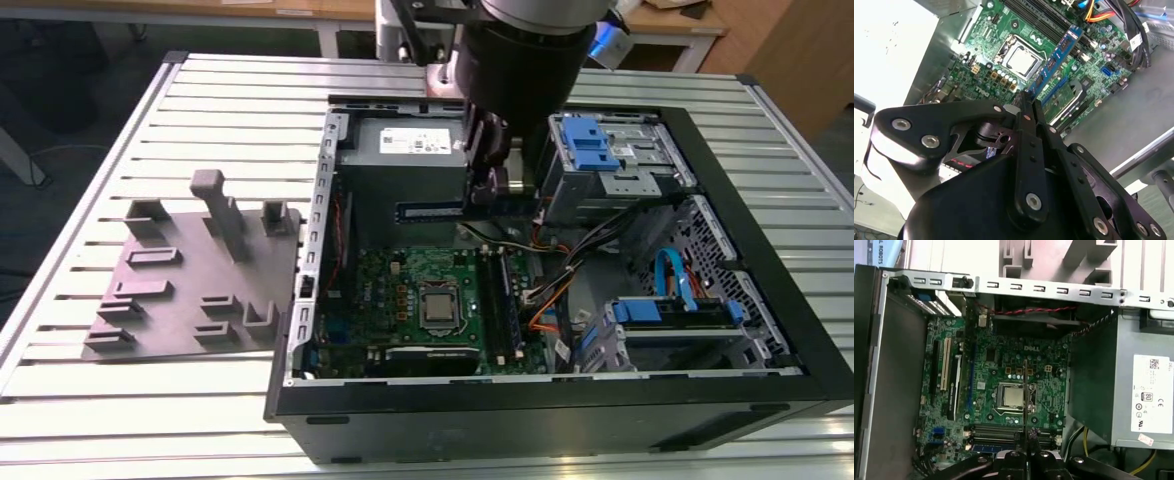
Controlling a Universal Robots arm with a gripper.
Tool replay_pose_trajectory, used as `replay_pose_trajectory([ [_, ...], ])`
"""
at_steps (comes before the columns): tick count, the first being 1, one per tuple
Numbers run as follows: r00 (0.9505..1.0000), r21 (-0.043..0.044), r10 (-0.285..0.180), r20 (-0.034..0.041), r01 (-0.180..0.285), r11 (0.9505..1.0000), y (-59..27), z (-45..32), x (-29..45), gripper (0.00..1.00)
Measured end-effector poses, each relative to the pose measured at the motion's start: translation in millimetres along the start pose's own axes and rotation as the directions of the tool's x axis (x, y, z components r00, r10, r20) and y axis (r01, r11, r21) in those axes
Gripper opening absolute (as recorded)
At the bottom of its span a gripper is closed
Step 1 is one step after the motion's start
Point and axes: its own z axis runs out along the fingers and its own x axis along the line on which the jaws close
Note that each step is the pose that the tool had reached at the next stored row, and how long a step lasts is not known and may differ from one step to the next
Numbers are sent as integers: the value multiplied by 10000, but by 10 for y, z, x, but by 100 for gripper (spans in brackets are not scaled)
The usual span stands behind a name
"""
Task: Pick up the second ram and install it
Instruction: 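Pick up the second ram and move it above second insertion slot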
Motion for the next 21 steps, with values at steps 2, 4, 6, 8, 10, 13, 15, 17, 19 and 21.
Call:
replay_pose_trajectory([
  [2,10000,-11,0,0,0,10000,-28,34,3,14],
  [4,10000,-15,1,2,-1,10000,-34,71,4,14],
  [6,10000,-17,2,1,-2,10000,-37,107,5,14],
  [8,10000,-21,1,1,-1,10000,-40,144,6,14],
  [10,10000,-23,1,1,-1,10000,-42,180,8,14],
  [13,10000,-26,1,2,-1,10000,-45,235,9,14],
  [15,10000,-28,1,2,-1,10000,-47,271,10,14],
  [17,10000,-30,1,3,-1,10000,-50,307,12,14],
  [19,10000,-32,1,2,-1,10000,-52,342,13,14],
  [21,10000,-36,1,2,-1,10000,-55,380,14,14],
])
